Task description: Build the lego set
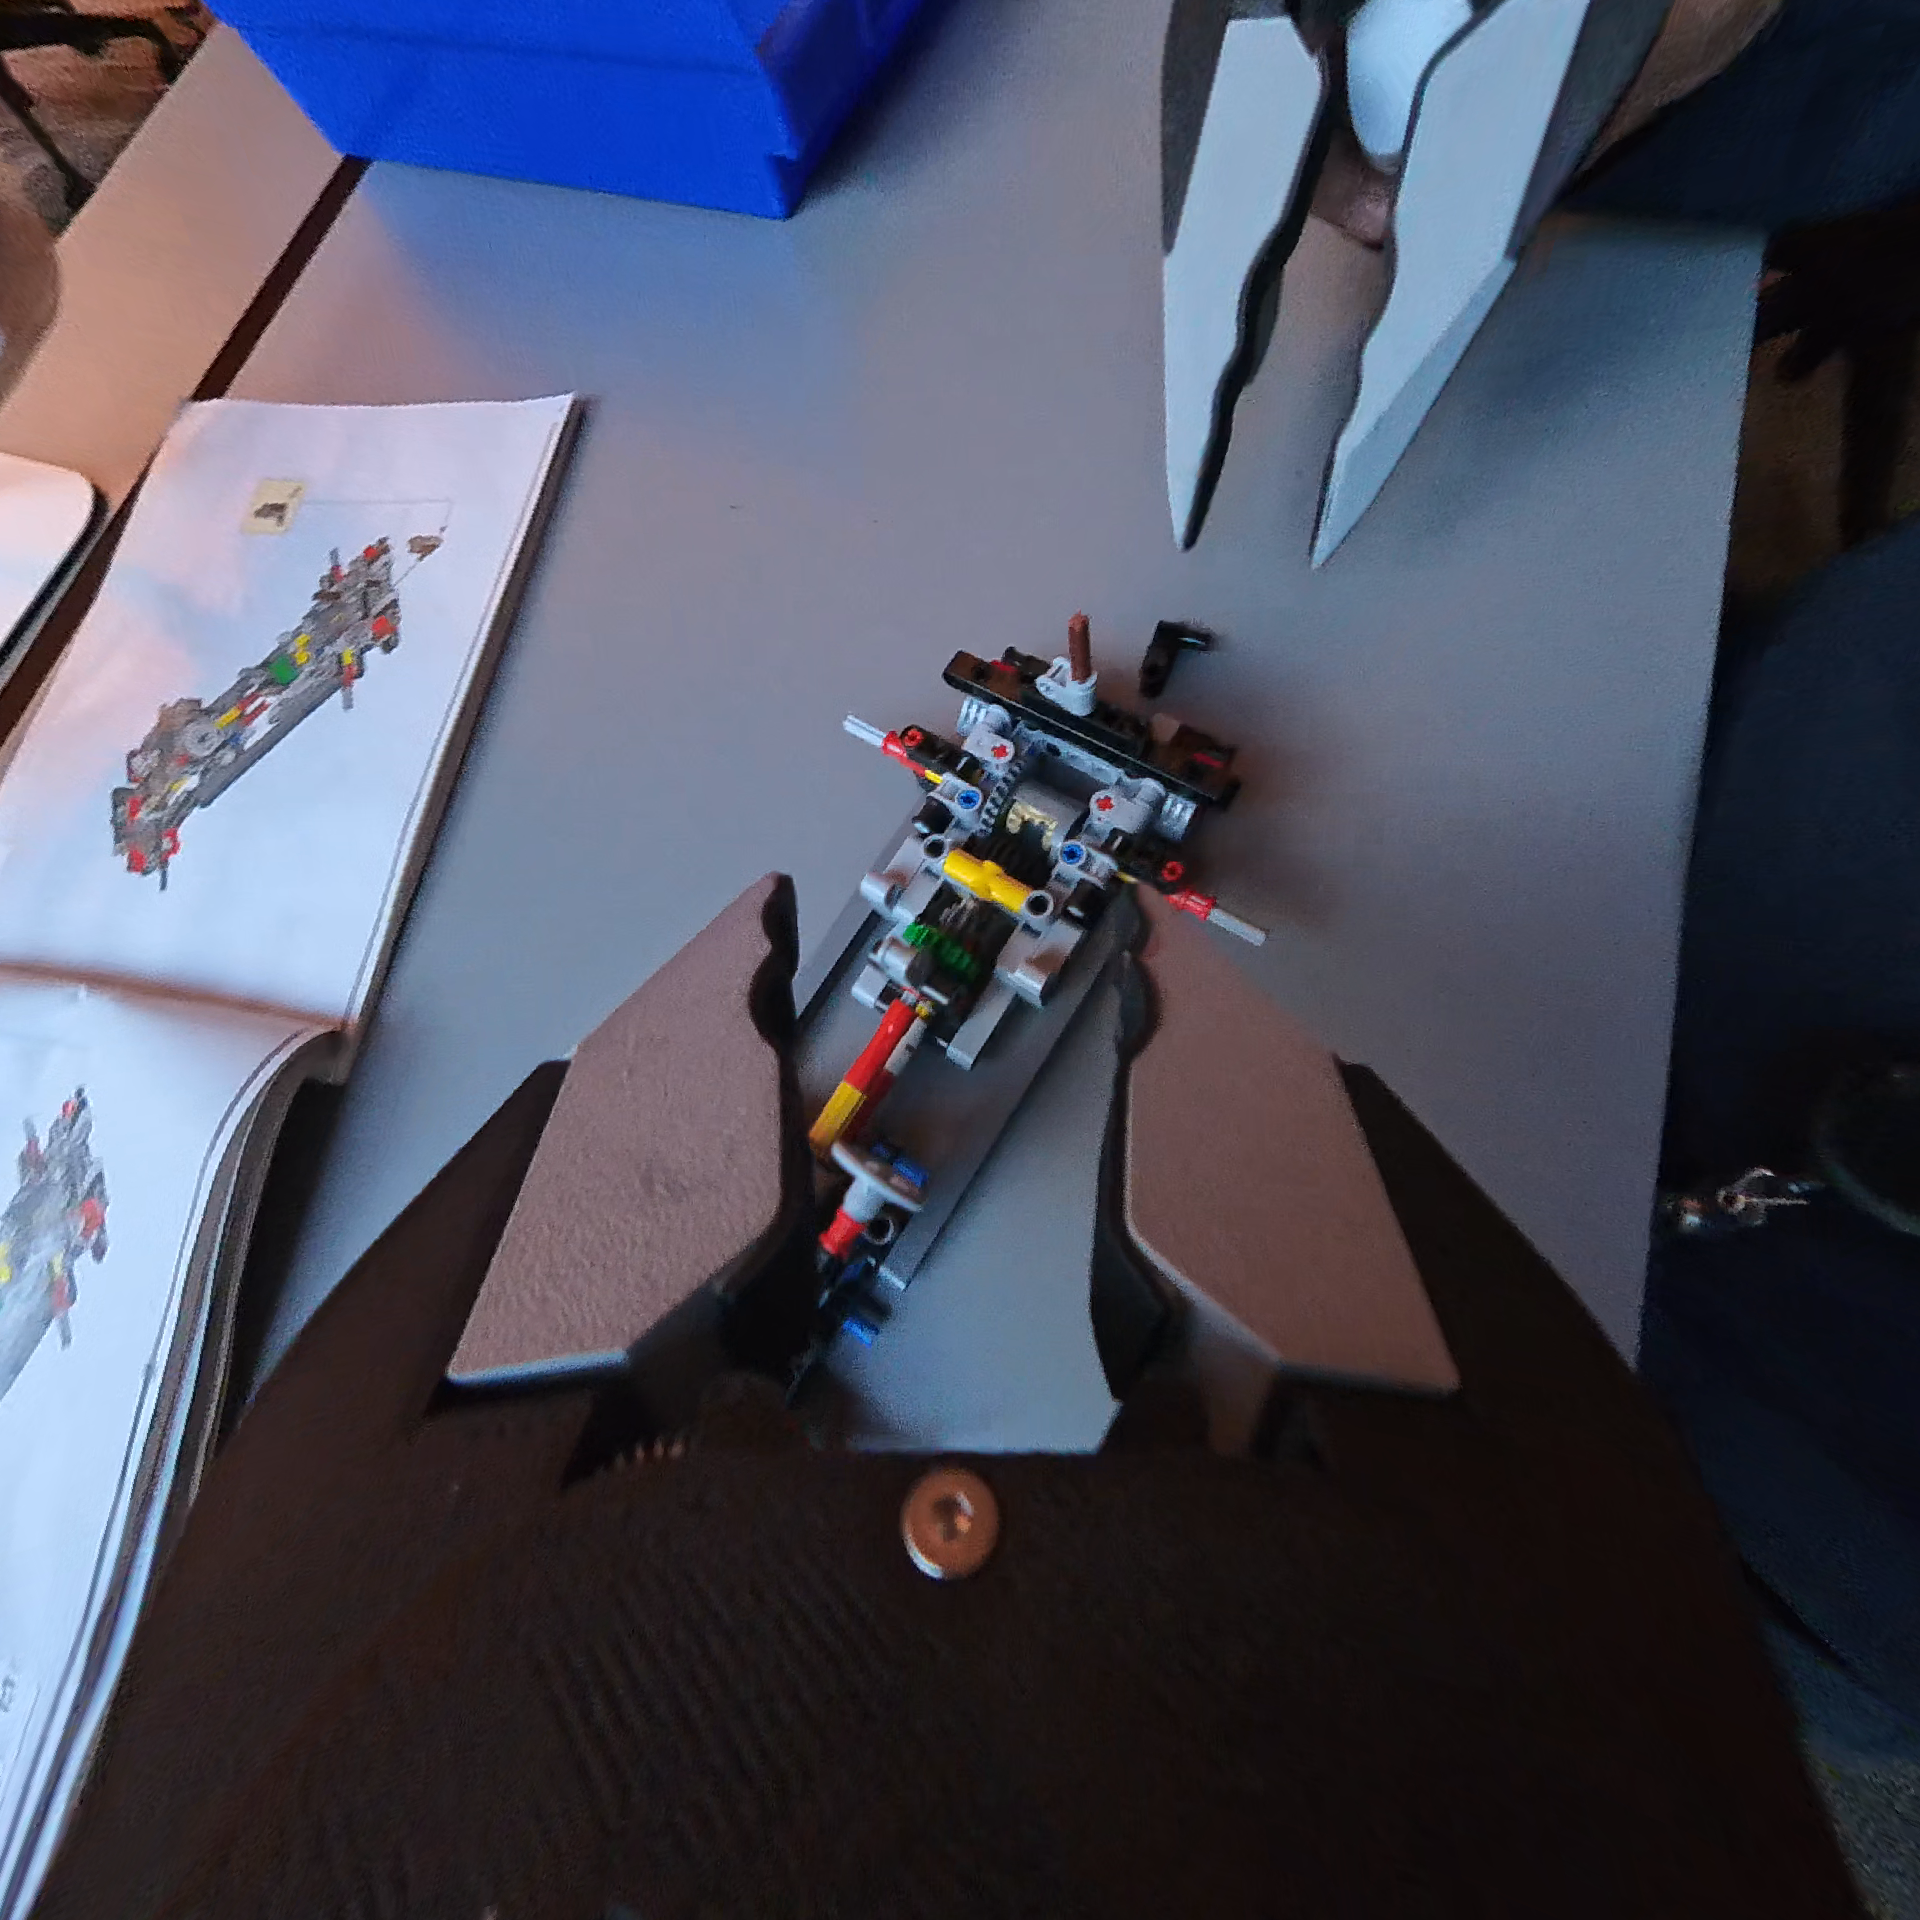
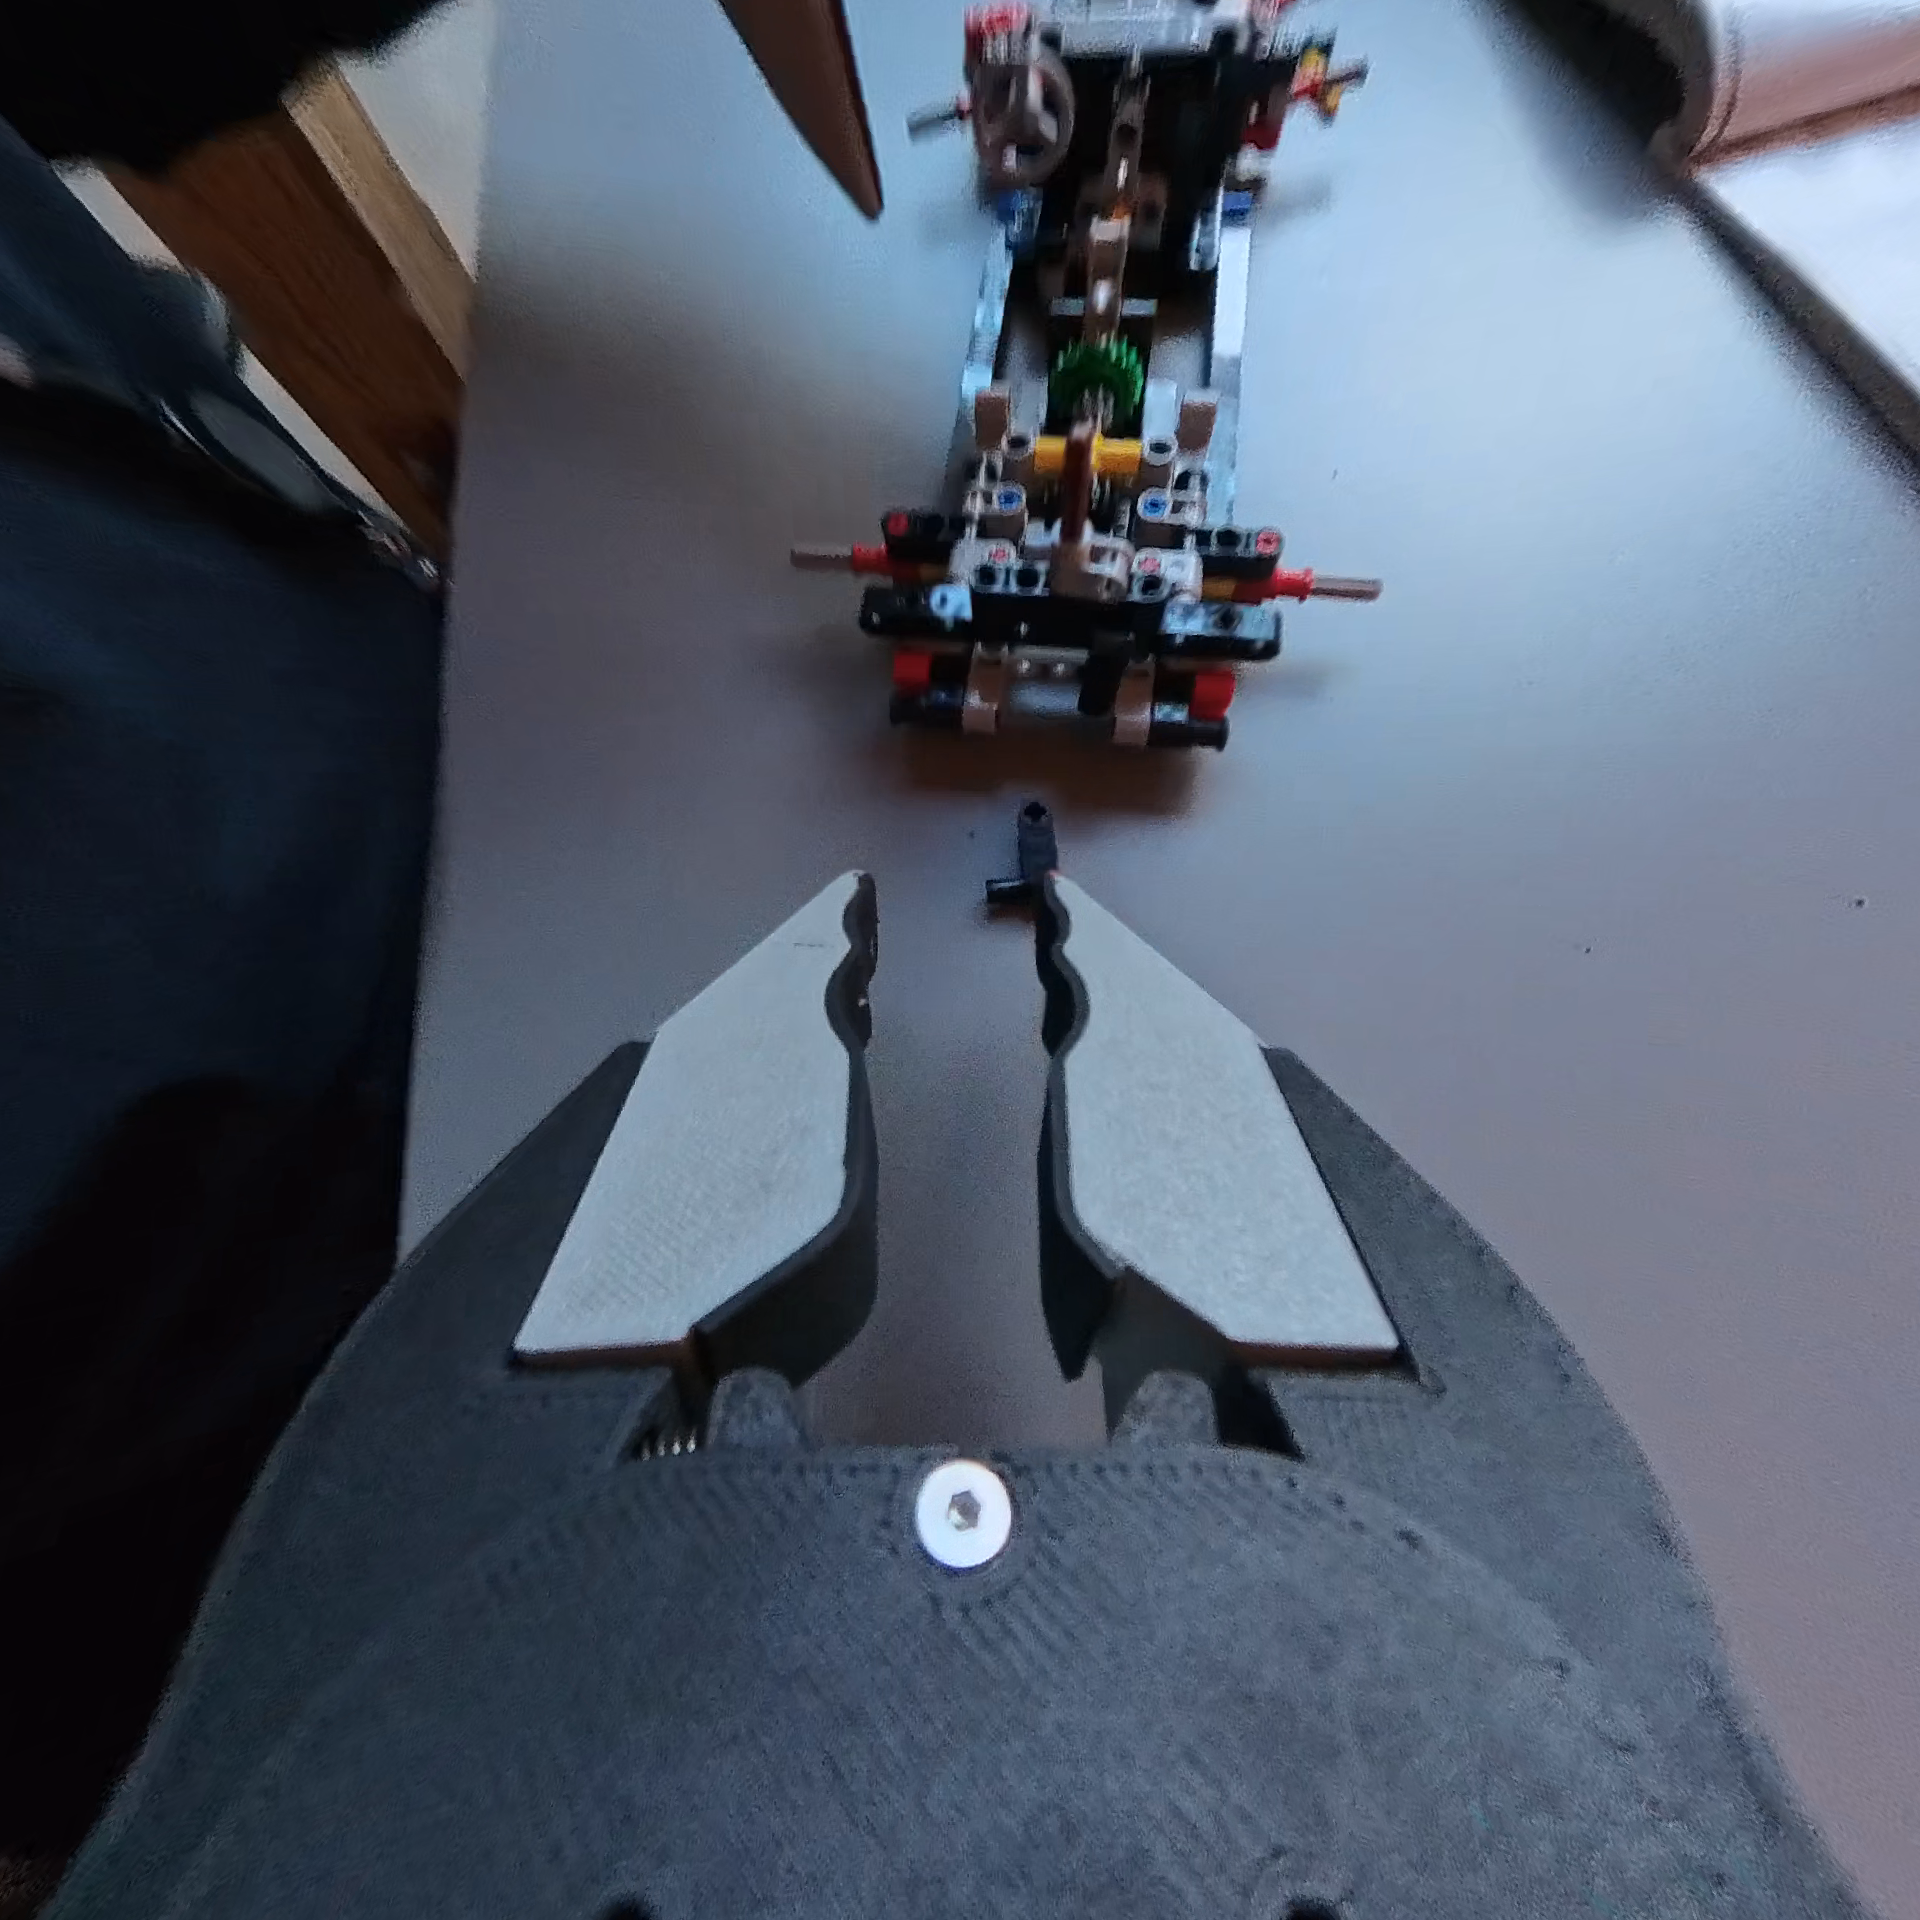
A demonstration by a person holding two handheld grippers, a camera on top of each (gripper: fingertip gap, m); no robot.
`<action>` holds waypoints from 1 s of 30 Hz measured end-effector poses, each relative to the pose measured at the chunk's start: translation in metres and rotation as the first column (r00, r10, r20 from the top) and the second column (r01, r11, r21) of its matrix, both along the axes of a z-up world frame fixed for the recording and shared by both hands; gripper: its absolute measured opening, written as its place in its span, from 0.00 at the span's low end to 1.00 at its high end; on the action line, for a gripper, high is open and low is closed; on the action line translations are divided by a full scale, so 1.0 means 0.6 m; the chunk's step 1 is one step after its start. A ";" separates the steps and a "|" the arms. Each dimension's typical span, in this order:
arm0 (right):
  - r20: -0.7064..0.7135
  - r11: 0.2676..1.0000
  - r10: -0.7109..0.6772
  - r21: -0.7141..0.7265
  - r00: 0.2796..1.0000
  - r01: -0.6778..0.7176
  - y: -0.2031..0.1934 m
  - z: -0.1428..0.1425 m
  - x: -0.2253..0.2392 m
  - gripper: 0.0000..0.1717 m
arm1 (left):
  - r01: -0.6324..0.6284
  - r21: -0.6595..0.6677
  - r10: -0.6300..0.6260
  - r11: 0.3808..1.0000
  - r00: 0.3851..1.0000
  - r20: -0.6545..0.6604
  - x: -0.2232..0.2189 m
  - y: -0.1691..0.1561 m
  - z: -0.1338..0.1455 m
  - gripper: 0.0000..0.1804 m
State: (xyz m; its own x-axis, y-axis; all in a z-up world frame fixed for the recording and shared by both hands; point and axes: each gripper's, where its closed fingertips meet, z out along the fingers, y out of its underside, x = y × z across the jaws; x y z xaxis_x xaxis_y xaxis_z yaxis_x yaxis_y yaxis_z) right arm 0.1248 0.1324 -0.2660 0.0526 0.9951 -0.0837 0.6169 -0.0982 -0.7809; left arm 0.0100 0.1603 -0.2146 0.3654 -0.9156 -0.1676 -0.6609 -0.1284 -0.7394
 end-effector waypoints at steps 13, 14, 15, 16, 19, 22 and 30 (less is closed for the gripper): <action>0.107 0.990 0.014 0.135 0.994 -0.029 0.016 -0.043 -0.009 0.00 | 0.166 0.065 -0.162 0.984 0.985 -0.060 0.105 -0.028 -0.012 0.24; 0.106 0.991 0.013 0.132 0.994 -0.027 0.015 -0.044 -0.008 0.00 | 0.176 0.073 -0.169 0.982 0.982 -0.088 0.111 -0.028 -0.018 0.24; 0.104 0.991 0.011 0.131 0.994 -0.025 0.014 -0.043 -0.006 0.01 | 0.185 0.080 -0.174 0.980 0.977 -0.124 0.114 -0.028 -0.027 0.24; 0.097 0.991 0.006 0.135 0.995 -0.019 0.014 -0.040 -0.005 0.06 | 0.192 0.083 -0.177 0.978 0.971 -0.160 0.114 -0.028 -0.035 0.24; 0.060 0.989 -0.012 0.150 0.998 0.003 0.014 -0.025 -0.001 0.13 | 0.189 0.074 -0.173 0.979 0.968 -0.184 0.105 -0.029 -0.046 0.24; 0.070 0.982 -0.009 0.191 0.998 -0.005 0.012 -0.024 -0.006 0.17 | 0.164 0.050 -0.156 0.985 0.978 -0.136 0.094 -0.030 -0.040 0.23; 0.127 0.982 0.060 0.171 0.990 -0.082 0.005 -0.043 -0.033 0.12 | 0.144 0.053 -0.136 0.988 0.982 -0.134 0.099 -0.033 -0.041 0.21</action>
